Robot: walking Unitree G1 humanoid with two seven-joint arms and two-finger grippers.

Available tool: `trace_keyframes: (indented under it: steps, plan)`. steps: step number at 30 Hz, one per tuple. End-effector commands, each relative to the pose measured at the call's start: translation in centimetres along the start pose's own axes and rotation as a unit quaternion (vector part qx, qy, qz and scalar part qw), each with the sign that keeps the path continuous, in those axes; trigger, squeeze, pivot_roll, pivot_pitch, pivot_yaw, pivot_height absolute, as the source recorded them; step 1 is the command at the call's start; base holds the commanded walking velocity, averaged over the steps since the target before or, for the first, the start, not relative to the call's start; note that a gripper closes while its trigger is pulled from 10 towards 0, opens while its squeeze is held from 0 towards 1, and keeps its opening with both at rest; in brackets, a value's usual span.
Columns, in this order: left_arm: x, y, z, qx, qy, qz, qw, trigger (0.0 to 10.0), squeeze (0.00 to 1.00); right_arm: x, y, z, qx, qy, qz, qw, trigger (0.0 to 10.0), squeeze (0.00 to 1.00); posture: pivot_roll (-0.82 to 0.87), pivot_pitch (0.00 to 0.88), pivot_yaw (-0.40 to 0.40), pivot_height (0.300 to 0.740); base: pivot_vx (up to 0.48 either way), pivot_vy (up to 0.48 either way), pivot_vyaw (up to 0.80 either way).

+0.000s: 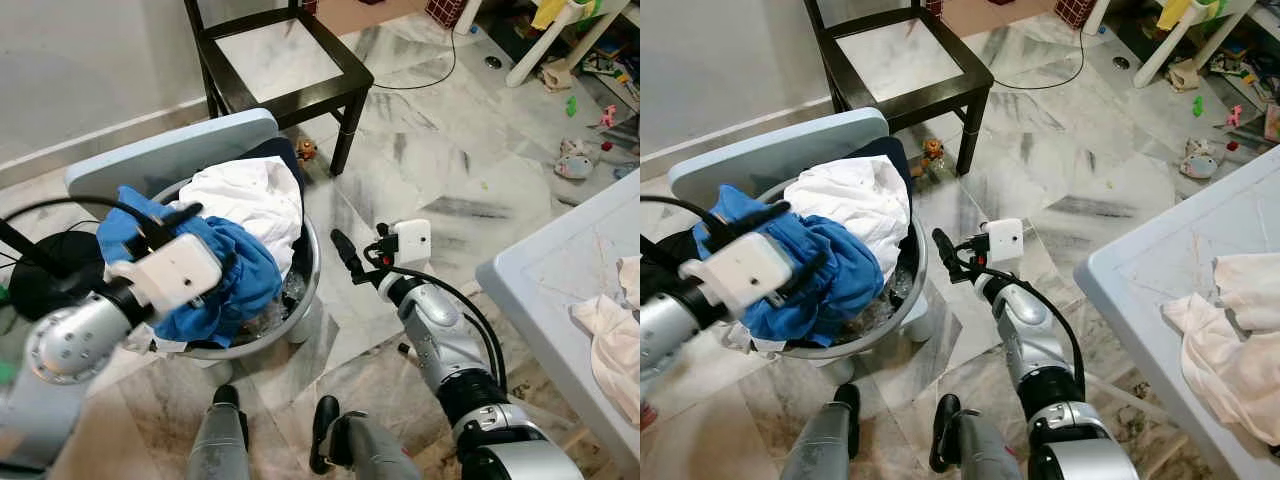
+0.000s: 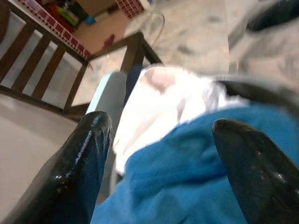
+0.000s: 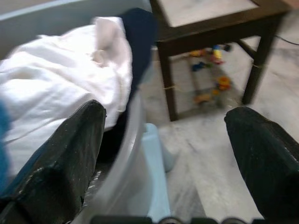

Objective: Hang hanger

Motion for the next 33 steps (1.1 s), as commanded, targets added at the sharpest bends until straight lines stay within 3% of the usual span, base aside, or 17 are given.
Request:
trace_keyframes:
  steps: [1,7,10,11,12,13,14,18,22,23,24,25,26,27,28,30,33]
  plan:
    - [0.4,-0.8,-0.9,0.004,-0.034,0.005,0.999,10.0,1.0,0.7,-0.5,-0.2,-0.005,0.023,0.02,1.0,10.0,0.0,0.42,0.349,-0.159,0.74,0.0,0.0,0.0]
    - [1.2,-1.7,-2.2,0.014,-0.114,0.003,0.993,10.0,1.0,1.7,-0.2,-0.8,0.008,0.091,0.054,0.994,10.0,0.0,0.4,0.355,-0.16,0.74,0.0,0.0,0.0]
    - [1.2,-1.7,-2.6,0.012,-0.126,0.0,0.992,10.0,1.0,1.9,-0.1,-1.3,0.017,0.087,0.058,0.994,10.0,0.0,0.4,0.355,-0.162,0.74,0.0,0.0,0.0]
    - [1.2,-1.9,-2.7,0.01,-0.132,-0.001,0.991,10.0,0.49,1.8,0.0,-1.4,0.016,0.083,0.056,0.995,10.0,0.0,0.4,0.356,-0.162,0.74,0.0,0.0,0.0]
    - [1.2,-1.9,-2.8,0.009,-0.137,-0.001,0.991,10.0,0.49,1.8,0.1,-1.4,0.016,0.081,0.055,0.995,10.0,0.0,0.4,0.356,-0.162,0.74,0.0,0.0,0.0]
    - [1.1,-2.1,-2.8,0.001,-0.137,-0.002,0.991,10.0,0.0,1.8,0.1,-1.4,0.016,0.083,0.055,0.995,10.0,0.0,0.4,0.356,-0.161,0.74,0.0,0.0,0.0]
    - [0.9,-2.7,-2.6,-0.018,-0.133,0.001,0.991,10.0,0.0,1.8,0.0,-1.0,0.022,0.09,0.056,0.994,10.0,0.0,0.4,0.356,-0.159,0.74,0.0,0.0,0.0]
    - [0.8,-3.4,-2.1,-0.026,-0.125,0.006,0.992,10.0,0.0,1.8,-0.3,-0.5,0.023,0.098,0.059,0.993,10.0,0.0,0.4,0.358,-0.157,0.74,0.0,0.0,0.0]
    - [1.7,-5.5,-2.6,-0.034,-0.158,0.039,0.986,10.0,0.0,2.1,-0.9,0.2,0.024,0.121,0.069,0.99,10.0,0.0,0.4,0.36,-0.152,0.74,0.0,0.0,0.0]
    - [2.0,-5.8,-2.8,-0.028,-0.166,0.044,0.985,7.6,0.0,2.3,-1.0,0.4,0.023,0.129,0.072,0.989,10.0,0.0,0.4,0.36,-0.151,0.74,0.0,0.0,0.0]
    - [2.1,-5.9,-2.9,-0.024,-0.17,0.046,0.984,7.6,0.0,2.3,-1.1,0.5,0.022,0.133,0.073,0.988,10.0,0.0,0.4,0.36,-0.151,0.74,0.0,0.0,0.0]
    - [2.3,-6.0,-3.1,-0.02,-0.176,0.046,0.983,5.1,0.0,2.4,-1.1,0.5,0.021,0.138,0.074,0.987,10.0,0.0,0.4,0.361,-0.149,0.74,0.0,0.0,0.0]
    - [2.3,-5.9,-3.2,-0.018,-0.178,0.043,0.983,4.0,0.0,2.5,-1.1,0.5,0.021,0.141,0.075,0.987,10.0,0.0,0.4,0.362,-0.149,0.74,0.0,0.0,0.0]
    - [2.3,-5.9,-3.2,-0.018,-0.178,0.043,0.983,4.0,0.0,2.5,-1.1,0.5,0.021,0.141,0.075,0.987,10.0,0.0,0.4,0.362,-0.149,0.74,0.0,0.0,0.0]
    - [2.5,-5.8,-3.6,-0.005,-0.182,0.04,0.982,1.5,0.0,2.7,-1.1,0.4,0.021,0.149,0.081,0.985,10.0,0.0,0.4,0.362,-0.149,0.74,0.0,0.0,0.0]
    - [2.7,-5.7,-4.3,0.005,-0.193,0.038,0.98,0.0,0.0,2.9,-0.9,0.4,0.022,0.159,0.084,0.983,10.0,0.0,0.4,0.362,-0.149,0.74,0.0,0.0,0.0]
    - [3.1,-5.6,-5.1,0.009,-0.207,0.039,0.978,0.0,0.0,3.0,-0.9,0.4,0.028,0.169,0.09,0.981,10.0,0.0,0.4,0.361,-0.152,0.74,0.0,0.0,0.0]
Point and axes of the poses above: a point about 5 cm out from each wrist's last joint towards the gripper, its own x axis pointing back from the gripper into the wrist, its own y axis along the axis of the wrist's last joint, z = x × y, the point moved 1 cm from there along -x, pointing out of the wrist towards the gripper, and after that the axes turned 9 degrees about -x, right-handed, at the moved point
